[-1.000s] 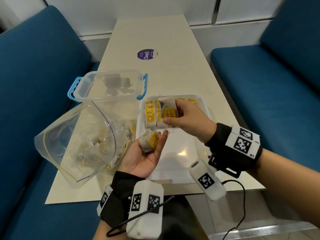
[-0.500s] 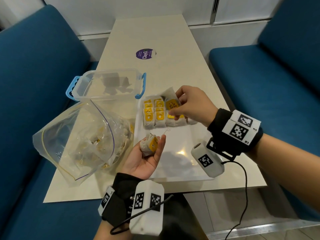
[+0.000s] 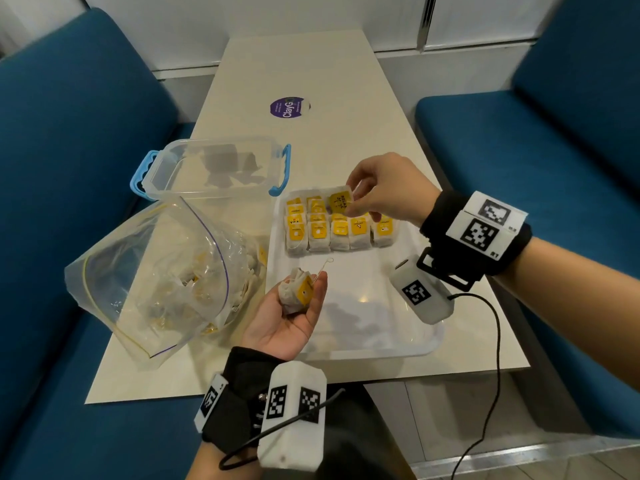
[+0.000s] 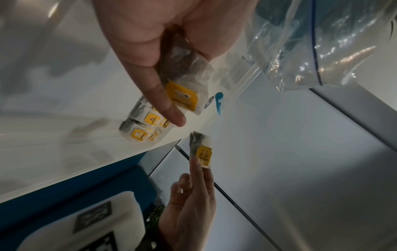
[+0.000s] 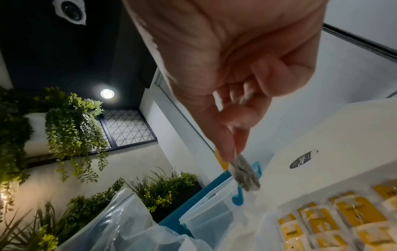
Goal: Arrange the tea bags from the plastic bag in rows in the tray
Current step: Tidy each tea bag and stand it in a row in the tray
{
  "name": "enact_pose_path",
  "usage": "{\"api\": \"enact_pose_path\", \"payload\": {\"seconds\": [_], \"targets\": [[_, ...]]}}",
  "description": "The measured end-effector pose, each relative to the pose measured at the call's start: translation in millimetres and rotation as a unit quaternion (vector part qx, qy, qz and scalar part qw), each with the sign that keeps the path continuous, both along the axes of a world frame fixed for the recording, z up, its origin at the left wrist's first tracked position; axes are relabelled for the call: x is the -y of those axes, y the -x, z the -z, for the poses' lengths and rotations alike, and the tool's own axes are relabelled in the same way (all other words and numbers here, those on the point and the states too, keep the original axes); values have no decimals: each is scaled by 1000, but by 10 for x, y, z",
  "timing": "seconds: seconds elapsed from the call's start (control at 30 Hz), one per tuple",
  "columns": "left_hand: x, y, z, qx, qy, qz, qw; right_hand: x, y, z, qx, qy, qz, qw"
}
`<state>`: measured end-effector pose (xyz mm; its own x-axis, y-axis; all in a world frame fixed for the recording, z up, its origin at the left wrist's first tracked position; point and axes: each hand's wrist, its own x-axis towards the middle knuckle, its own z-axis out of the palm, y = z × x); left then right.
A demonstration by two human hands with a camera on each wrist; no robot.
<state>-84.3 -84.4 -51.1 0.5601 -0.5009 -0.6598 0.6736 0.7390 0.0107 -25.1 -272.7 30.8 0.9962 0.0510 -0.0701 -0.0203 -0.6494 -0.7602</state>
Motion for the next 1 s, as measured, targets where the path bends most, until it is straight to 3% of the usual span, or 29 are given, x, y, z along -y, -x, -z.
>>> {"api": "enact_pose_path", "payload": {"seconds": [0.2,0.3,0.43,0.53,0.63,0.77,1.0], "targets": [[24,15,-11,7,-14,-12,1000,11,-45,-68,-4,-16,-32,999],[35,24,-27,8,-14,-14,1000,9,-110,-57,16,57,-26,998],[35,32,-42,13,-27,-16,999,-14,-170,-59,-62,62,-65,994],[24,47,-44,11,-32,-20,999,-61,-219,-50,-41,110,-65,991],[16,61,-43,11,-35,-26,999,-129,-243,-40,-78,88,-88,989],[0,76,-32,11,-41,-30,999,-182,-286,1,-66,125,-97,985],[-30,105,-46,18,-47,-37,998,-169,-298,24,-41,110,-101,988]]}}
